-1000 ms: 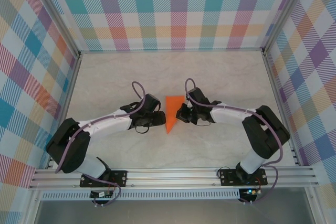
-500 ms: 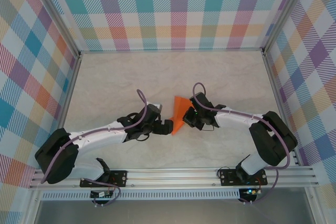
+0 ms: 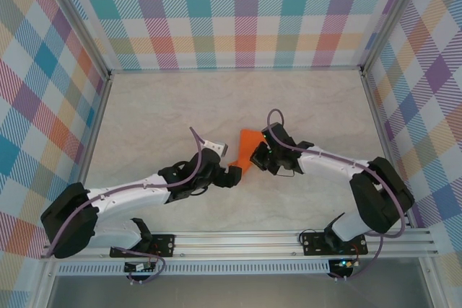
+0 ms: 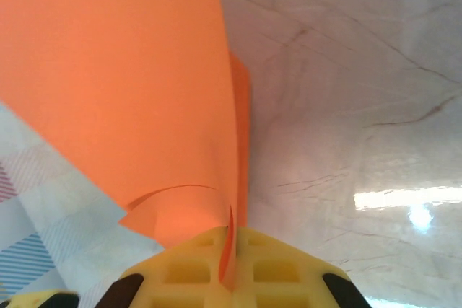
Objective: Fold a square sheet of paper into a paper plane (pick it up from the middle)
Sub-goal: Fourth fold the wing at the center of the table.
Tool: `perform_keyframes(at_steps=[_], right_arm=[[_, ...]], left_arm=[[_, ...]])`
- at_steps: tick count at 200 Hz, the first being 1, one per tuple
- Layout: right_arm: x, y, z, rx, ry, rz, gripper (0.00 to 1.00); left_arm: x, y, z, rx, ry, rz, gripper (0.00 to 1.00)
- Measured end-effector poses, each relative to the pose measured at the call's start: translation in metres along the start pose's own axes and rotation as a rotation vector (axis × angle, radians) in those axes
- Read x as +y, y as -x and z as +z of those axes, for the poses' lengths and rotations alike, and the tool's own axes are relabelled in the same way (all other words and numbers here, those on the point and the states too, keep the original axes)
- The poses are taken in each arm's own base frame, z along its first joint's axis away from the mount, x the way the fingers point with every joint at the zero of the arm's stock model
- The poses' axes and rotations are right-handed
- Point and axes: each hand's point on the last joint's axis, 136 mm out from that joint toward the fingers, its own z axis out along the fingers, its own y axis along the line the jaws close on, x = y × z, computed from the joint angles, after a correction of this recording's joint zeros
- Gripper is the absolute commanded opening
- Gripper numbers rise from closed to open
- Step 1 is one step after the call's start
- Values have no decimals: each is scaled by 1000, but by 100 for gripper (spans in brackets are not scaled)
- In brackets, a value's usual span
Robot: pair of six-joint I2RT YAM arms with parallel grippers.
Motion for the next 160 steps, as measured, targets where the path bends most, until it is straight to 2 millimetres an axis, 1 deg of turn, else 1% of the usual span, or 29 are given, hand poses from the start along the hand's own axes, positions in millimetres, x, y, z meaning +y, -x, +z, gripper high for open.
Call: perform_keyframes(at_steps=[17, 30, 60, 80, 94, 116, 127, 143, 160], right_arm=[[13, 3, -10, -15, 36, -25, 4], [20, 4, -13, -21, 54, -40, 4], [23, 4, -14, -20, 61, -60, 4], [21, 4, -11, -17, 53, -72, 4], [18, 4, -6, -10, 38, -73, 3], [8, 2, 7, 12, -2, -62, 4], [2, 1, 12, 22, -22, -57, 4], [-2, -1, 16, 30, -36, -51, 4], [-3, -2, 17, 34, -43, -40, 4]], left_arm=[[0, 4, -3, -19, -2, -3, 90], [0, 5, -5, -28, -1, -4, 89], [3, 4, -8, -36, 4, -4, 87], [4, 4, -9, -43, 3, -6, 86], [4, 3, -9, -46, -4, -5, 85], [-1, 1, -7, -39, -31, 8, 77], [-4, 0, -3, -35, -48, 24, 72], [-6, -7, 7, -10, -58, 46, 67], [-8, -15, 18, 14, -64, 79, 67]])
